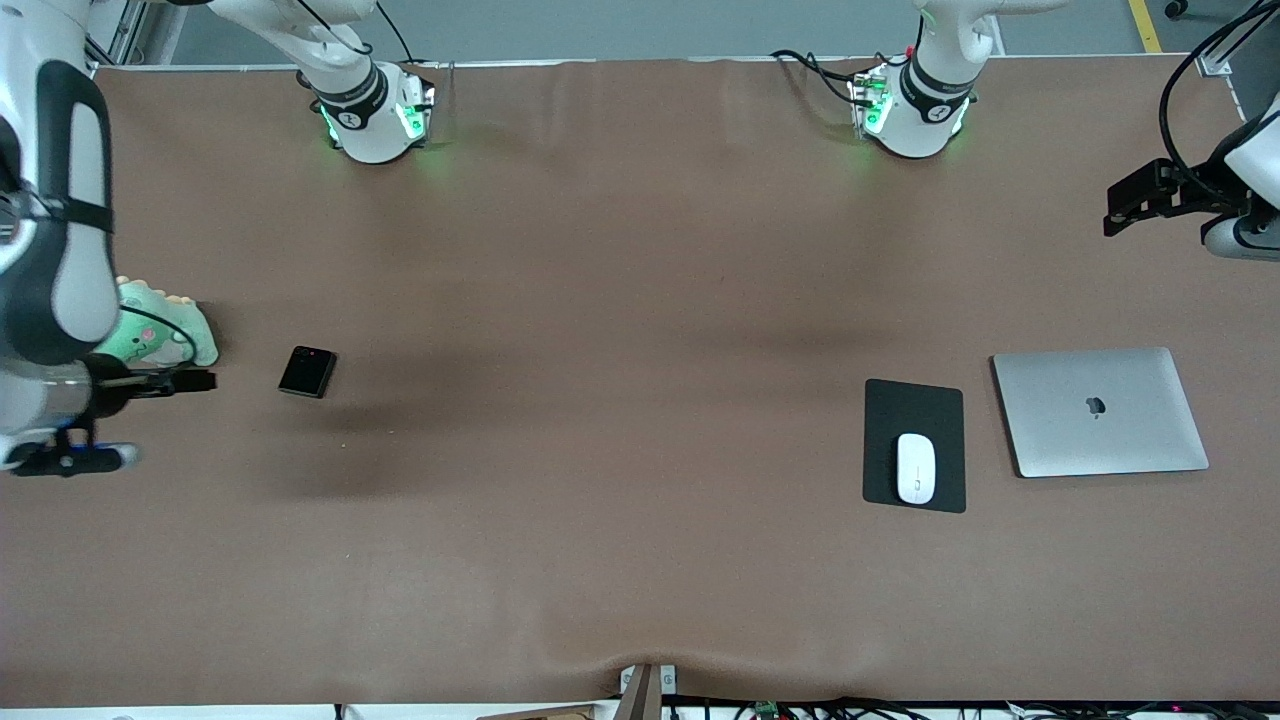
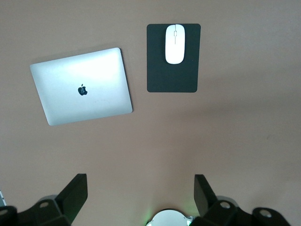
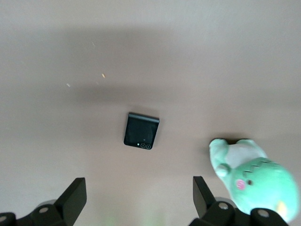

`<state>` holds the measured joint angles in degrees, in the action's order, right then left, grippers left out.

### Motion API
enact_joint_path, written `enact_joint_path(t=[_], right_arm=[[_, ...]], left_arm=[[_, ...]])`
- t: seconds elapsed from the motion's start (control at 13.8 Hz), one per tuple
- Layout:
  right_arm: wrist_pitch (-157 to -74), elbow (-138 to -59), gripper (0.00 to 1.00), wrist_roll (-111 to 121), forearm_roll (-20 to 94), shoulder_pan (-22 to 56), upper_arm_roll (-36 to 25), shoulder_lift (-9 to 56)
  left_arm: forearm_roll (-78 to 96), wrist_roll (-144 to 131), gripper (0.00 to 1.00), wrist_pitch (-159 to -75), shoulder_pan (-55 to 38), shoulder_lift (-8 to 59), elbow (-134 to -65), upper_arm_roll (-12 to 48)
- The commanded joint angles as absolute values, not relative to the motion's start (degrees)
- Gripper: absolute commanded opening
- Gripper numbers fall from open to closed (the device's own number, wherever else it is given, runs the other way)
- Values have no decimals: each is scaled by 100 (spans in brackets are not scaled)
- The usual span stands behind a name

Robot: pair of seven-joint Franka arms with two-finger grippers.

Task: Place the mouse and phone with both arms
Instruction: 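Lower the black phone beside the green plush and open the right gripper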

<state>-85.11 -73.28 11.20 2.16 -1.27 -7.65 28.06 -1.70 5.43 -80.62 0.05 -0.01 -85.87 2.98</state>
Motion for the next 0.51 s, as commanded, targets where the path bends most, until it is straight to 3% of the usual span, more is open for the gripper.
enact_joint_path(t=[0.0, 0.22, 0.44], right_arm=[[-8210, -6698, 100, 1169, 167, -202, -668, 2857], [-8086, -6057, 100, 1160, 158, -158, -668, 2707], [-8112, -6021, 100, 1143, 184, -123, -642, 2190]], left_arm=[[-53, 606, 100, -8051, 35, -114, -8622, 316], [-62, 615, 100, -8051, 35, -114, -8613, 316], [-62, 615, 100, -8051, 26, -114, -8613, 316]])
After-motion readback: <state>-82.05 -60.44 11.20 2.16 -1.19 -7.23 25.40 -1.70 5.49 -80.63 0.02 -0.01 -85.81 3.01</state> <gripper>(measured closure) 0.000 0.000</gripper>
